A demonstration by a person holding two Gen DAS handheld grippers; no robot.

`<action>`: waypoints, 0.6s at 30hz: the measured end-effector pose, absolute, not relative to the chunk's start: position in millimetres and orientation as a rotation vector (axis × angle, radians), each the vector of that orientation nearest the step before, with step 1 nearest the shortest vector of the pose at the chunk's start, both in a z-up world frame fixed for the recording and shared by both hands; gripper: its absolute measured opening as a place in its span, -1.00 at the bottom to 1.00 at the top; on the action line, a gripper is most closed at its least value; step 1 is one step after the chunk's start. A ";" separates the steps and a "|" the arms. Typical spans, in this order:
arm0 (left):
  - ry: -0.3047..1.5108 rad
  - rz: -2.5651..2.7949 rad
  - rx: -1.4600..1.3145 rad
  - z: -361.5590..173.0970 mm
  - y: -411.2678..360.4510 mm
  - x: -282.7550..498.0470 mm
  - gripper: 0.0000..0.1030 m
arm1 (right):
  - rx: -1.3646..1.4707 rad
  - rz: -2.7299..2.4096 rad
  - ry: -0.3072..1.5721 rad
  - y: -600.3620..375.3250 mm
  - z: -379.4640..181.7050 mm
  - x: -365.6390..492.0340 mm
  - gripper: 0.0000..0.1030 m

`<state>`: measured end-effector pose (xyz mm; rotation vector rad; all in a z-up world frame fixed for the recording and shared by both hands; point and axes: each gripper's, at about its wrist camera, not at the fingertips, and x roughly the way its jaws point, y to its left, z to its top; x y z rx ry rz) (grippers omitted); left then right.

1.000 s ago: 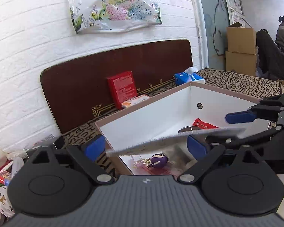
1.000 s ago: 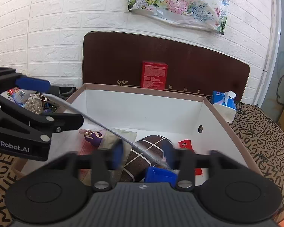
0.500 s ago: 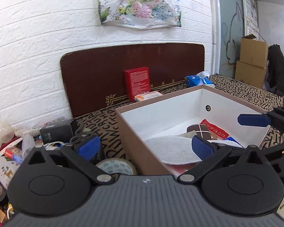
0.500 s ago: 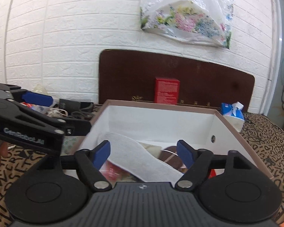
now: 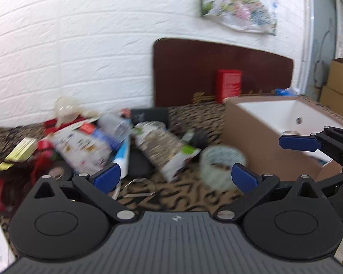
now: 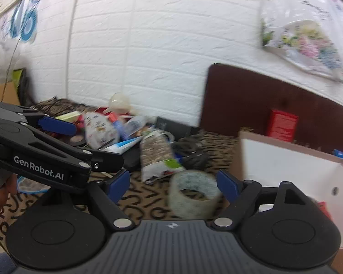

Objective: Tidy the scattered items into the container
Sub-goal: 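Move both grippers back over the cluttered pile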

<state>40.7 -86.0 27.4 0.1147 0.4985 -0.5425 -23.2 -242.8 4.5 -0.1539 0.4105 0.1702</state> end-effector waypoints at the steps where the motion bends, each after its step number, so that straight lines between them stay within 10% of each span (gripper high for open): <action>1: 0.502 -0.529 0.122 24.9 -84.6 45.0 1.00 | -0.156 0.177 0.416 -236.7 -0.6 -17.7 0.59; 18: 0.592 -0.331 0.104 19.4 -153.3 158.8 0.99 | -0.194 0.157 0.498 -207.0 -35.6 71.5 0.50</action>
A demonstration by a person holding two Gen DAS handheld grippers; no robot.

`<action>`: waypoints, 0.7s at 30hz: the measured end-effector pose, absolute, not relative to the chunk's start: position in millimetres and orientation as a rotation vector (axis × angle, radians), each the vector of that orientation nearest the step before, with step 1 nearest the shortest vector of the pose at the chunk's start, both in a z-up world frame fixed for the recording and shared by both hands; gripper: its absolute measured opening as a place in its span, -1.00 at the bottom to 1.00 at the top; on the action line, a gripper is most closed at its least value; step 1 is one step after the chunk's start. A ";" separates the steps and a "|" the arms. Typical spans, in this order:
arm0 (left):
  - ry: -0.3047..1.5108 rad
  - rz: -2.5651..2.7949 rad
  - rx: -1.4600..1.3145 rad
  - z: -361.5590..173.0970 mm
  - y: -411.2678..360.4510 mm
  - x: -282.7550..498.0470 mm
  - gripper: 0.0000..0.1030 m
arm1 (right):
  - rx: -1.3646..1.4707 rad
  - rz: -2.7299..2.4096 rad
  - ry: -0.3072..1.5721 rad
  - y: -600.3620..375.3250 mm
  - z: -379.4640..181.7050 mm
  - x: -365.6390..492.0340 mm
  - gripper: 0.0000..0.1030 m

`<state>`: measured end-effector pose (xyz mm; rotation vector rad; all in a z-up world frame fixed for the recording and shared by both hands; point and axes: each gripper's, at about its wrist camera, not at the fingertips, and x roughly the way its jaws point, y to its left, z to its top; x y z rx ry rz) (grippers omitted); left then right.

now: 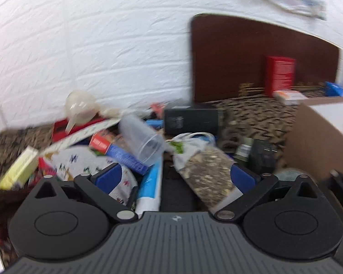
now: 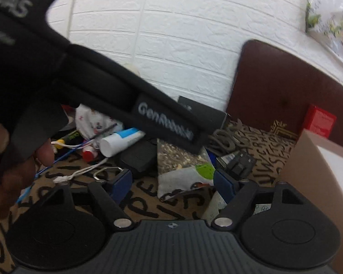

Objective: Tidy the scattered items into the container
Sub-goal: 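Move both grippers back over the cluttered pile, then reach the right gripper toward the mesh seed sachet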

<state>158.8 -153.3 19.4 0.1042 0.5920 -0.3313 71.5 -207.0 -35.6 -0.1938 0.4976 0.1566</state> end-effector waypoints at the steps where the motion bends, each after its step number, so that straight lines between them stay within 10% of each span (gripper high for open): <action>1: 0.613 -0.302 0.075 14.2 -150.3 163.6 0.99 | -0.185 0.148 0.503 -209.4 -37.8 73.2 0.50; 21: 0.552 -0.188 0.107 20.5 -113.6 170.8 0.74 | -0.098 0.131 0.529 -233.7 -45.7 78.5 0.58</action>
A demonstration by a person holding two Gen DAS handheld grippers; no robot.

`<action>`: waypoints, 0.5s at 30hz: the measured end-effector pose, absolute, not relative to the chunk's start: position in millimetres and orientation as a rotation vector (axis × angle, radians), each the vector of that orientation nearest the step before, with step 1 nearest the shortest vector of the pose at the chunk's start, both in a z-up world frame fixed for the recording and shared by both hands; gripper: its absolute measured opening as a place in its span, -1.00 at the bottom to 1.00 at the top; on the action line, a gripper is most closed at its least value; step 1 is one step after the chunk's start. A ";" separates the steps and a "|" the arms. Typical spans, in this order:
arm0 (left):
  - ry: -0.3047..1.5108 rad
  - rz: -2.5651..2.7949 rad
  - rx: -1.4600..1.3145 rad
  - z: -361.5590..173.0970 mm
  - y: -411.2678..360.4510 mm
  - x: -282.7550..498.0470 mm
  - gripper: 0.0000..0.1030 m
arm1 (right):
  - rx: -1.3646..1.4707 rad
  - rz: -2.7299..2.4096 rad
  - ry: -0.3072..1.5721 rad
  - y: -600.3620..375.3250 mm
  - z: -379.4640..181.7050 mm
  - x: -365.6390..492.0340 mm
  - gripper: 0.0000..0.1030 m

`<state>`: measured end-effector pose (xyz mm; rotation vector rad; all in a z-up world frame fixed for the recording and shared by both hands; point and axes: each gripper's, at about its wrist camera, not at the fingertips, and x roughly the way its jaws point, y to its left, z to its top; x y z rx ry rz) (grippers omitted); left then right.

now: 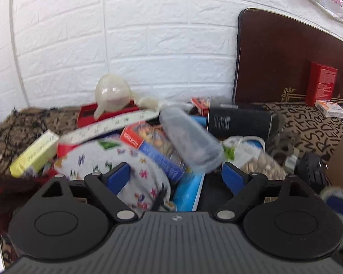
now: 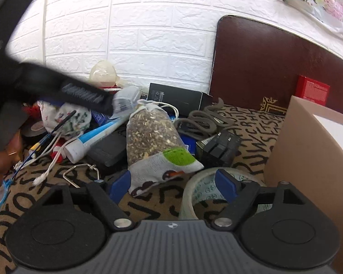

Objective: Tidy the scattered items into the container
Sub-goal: 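Reach the right gripper toward the mesh seed sachet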

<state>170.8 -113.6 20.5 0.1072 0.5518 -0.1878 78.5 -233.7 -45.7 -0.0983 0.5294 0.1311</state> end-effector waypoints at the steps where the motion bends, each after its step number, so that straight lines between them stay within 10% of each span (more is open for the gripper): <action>1: 0.535 -0.168 0.130 22.5 -119.8 174.2 0.74 | -0.100 0.132 0.529 -234.5 -46.3 77.1 0.60; 15: 0.603 -0.120 0.402 -18.7 -139.5 173.2 0.62 | -0.197 0.098 0.531 -232.0 -53.2 97.1 0.68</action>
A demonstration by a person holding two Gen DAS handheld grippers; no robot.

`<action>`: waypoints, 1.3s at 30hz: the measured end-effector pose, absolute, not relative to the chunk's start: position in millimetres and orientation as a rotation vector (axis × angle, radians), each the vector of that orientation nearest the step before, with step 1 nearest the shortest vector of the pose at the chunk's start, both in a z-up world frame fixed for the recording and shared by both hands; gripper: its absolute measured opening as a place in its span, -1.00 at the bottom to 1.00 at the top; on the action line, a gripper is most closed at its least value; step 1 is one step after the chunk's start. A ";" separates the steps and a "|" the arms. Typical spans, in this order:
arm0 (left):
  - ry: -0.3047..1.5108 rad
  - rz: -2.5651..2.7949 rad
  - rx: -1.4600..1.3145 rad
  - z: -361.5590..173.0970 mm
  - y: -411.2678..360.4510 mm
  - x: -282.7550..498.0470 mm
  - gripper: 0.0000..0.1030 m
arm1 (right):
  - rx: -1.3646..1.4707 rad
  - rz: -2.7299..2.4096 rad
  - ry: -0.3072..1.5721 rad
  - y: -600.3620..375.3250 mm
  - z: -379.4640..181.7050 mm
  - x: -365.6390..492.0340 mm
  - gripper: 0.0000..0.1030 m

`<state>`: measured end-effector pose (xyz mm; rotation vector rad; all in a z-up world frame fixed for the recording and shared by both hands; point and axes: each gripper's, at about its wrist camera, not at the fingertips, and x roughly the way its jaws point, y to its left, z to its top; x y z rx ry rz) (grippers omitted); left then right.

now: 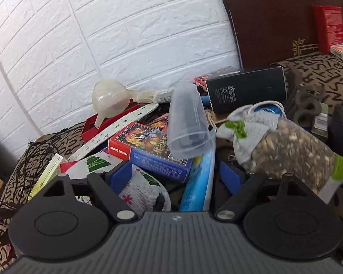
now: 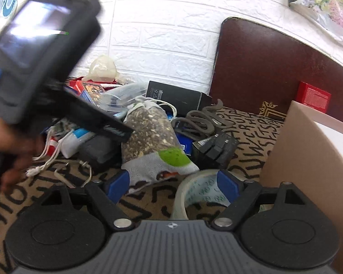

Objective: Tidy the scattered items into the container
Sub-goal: 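Reach the right gripper toward the mesh seed sachet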

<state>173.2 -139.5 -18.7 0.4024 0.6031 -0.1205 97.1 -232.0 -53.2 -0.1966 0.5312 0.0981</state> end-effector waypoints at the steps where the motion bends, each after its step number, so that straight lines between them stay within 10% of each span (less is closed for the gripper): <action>1: 0.603 -0.126 0.409 -19.0 -137.0 171.6 0.62 | -0.232 0.057 0.526 -230.1 -53.4 101.2 0.68; 39: 0.619 -0.336 0.261 32.1 -123.6 185.2 0.23 | -0.383 0.141 0.443 -215.5 -50.4 128.9 0.82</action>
